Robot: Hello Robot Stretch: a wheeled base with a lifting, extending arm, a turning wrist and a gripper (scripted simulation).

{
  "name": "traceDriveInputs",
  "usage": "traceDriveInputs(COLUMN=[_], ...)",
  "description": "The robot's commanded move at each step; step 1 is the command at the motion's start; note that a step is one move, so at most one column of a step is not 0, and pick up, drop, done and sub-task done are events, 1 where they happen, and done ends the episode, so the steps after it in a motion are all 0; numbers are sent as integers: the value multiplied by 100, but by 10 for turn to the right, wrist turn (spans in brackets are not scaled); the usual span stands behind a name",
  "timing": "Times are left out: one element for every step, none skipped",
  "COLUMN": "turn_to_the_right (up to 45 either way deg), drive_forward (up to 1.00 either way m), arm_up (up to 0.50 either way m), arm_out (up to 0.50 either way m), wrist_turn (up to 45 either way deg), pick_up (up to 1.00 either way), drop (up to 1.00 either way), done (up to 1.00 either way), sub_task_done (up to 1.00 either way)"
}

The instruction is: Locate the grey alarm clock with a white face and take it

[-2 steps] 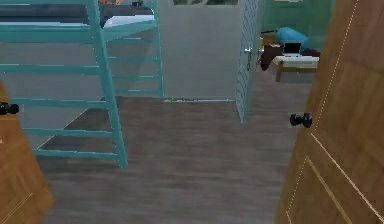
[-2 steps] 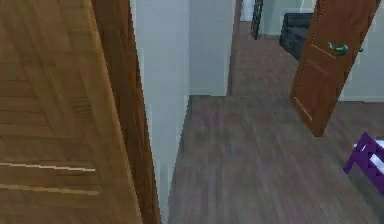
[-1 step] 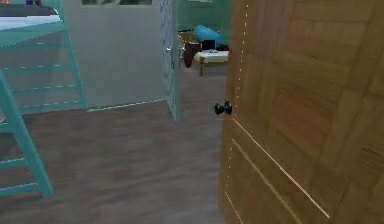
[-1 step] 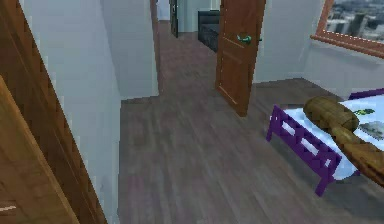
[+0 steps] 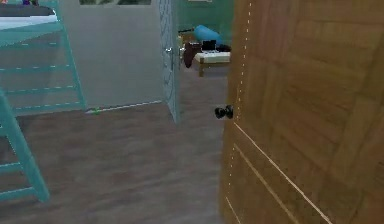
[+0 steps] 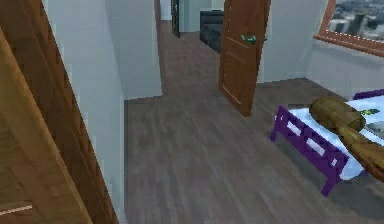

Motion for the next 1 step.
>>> traceDriveInputs(turn_to_the_right=[-150], drive_forward=[0], arm_up=[0], arm_out=[0], wrist_turn=[0], pick_up=[0], drop=[0], done=[0], sub_task_done=[0])
